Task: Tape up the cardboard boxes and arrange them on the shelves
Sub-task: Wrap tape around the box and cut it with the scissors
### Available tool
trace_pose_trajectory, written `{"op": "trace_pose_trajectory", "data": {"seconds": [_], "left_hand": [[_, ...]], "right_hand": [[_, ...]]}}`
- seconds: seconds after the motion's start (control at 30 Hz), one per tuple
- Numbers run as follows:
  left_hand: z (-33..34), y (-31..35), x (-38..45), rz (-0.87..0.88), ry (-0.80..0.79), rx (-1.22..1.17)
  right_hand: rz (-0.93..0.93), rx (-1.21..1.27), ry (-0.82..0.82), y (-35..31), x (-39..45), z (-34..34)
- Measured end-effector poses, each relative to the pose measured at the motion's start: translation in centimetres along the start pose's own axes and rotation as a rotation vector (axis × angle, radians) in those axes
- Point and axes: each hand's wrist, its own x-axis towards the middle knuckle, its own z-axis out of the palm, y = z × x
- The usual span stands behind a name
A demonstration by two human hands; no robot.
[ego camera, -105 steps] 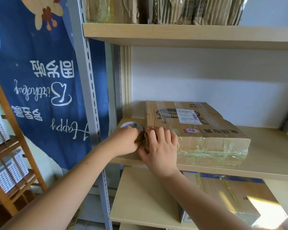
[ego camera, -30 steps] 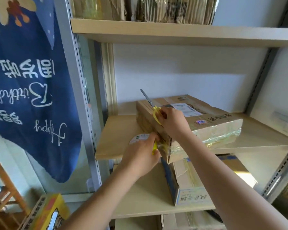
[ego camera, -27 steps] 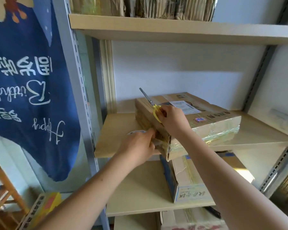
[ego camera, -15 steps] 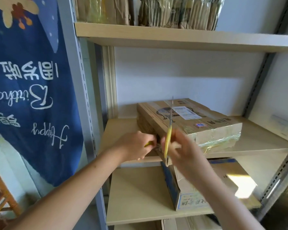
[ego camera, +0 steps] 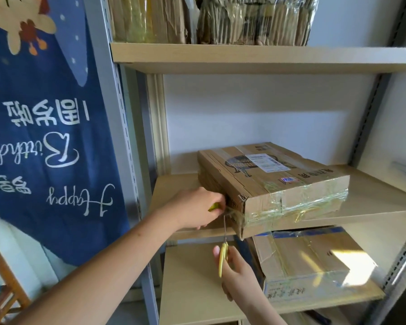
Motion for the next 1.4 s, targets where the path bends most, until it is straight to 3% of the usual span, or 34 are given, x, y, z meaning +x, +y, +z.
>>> {"op": "trace_pose_trajectory", "data": {"seconds": [0.43,0.9,1.1,1.23,1.4], "left_hand": [[0.2,0.6,0.2,-0.1,-0.041,0.024],[-0.3,-0.8,-1.5,-0.318,-0.08,-0.252],[-0.9,-1.5,-4.7,-0.432,0.084,-0.142],[-0.5,-2.2,-6.9,-0.485,0.232,-0.563],[0.4,-1.5,-9.5,-0.638,0.451,-0.999]], "right_hand": [[-0.117,-0.028,0.283,-0.7,1.8,2.0],[-0.226,-0.161,0.283,-0.5,1.2,3.6],[-0.041,-0.145,0.126,-1.8,0.1,5.6],[-0.124,-0.407,0.091,-4.3,0.8,4.9],[-0.196,-0.707,0.228,-8.0,4.0,4.5]]}}
